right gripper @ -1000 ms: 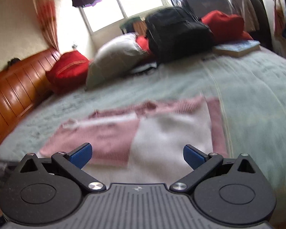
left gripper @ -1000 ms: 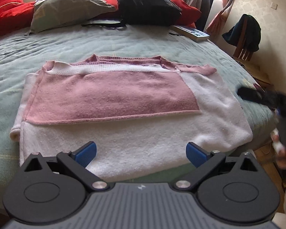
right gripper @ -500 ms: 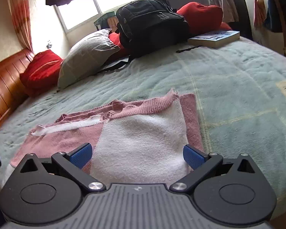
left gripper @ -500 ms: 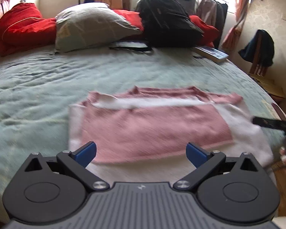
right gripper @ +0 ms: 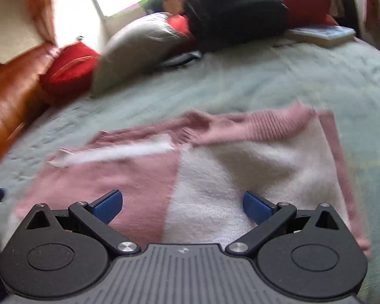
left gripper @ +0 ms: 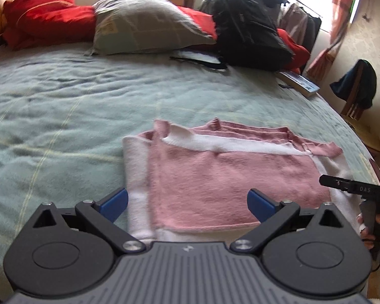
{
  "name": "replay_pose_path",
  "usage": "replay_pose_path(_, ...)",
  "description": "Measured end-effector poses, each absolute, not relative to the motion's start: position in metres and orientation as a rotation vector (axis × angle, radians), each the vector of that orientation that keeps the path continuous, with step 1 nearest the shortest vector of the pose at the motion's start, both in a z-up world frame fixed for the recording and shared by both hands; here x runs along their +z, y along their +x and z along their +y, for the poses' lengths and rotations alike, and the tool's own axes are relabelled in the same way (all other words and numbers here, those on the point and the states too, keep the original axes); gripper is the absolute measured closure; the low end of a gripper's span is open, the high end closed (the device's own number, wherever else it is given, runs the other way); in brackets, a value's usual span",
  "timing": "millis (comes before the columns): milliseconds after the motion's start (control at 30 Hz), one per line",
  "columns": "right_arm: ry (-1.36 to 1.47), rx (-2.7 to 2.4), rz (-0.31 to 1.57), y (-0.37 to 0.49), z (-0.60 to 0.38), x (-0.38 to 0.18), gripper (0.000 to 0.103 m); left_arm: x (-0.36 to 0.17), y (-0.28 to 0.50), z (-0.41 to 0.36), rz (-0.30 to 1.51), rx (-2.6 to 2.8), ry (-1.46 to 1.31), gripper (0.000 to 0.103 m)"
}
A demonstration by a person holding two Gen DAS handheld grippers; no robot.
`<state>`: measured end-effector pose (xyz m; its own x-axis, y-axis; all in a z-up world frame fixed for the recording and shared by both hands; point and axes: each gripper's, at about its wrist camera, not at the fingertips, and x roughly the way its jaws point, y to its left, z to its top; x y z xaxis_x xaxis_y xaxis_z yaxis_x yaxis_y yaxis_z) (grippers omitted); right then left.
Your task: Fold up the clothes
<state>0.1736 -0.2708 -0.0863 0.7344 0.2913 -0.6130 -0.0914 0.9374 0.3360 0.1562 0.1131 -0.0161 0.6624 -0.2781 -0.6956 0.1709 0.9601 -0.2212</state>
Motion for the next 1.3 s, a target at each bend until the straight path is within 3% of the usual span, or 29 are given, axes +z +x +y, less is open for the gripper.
replay_pose_path(333, 0.265, 0.279, 0.677, 0.134, -0.238, -0.043, 0.000, -0.038, 0.179, 0.154, 0.895, -0.369, -0.305, 0.003)
replay_pose_path(733, 0.288, 0.273, 0.749, 0.130, -0.222, -0.059, 0.000, -0.081, 0.227, 0.188, 1.088, -0.534, -0.638, 0.001)
replay_pose_path(1300, 0.295, 0.262, 0.745, 0.139, -0.215, -0.059, 0.000, -0.095, 0.270, 0.174, 1.119, -0.662, -0.766, 0.001)
